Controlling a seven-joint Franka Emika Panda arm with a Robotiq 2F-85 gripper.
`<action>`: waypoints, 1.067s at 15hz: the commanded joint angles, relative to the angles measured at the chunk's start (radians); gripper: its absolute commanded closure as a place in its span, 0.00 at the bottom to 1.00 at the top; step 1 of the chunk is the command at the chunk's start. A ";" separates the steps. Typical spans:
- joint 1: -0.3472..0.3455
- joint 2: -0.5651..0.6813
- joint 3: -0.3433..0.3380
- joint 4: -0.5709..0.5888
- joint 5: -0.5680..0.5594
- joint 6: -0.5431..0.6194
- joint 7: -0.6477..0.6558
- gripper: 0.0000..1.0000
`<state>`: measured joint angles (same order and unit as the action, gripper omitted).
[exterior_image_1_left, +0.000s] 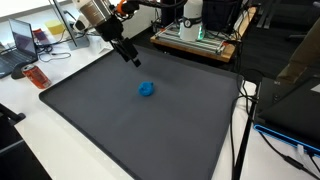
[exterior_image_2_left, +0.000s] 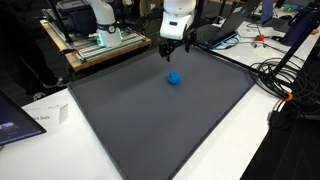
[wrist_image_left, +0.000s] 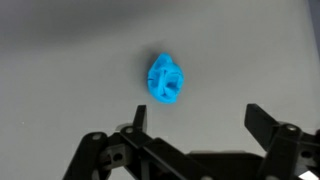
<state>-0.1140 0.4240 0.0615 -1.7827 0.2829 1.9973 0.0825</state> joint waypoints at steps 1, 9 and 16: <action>0.044 0.117 -0.026 0.175 -0.005 -0.100 0.074 0.00; 0.141 0.249 -0.058 0.409 -0.095 -0.262 0.242 0.00; 0.227 0.292 -0.077 0.486 -0.207 -0.330 0.318 0.00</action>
<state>0.0726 0.6858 0.0034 -1.3547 0.1220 1.7094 0.3627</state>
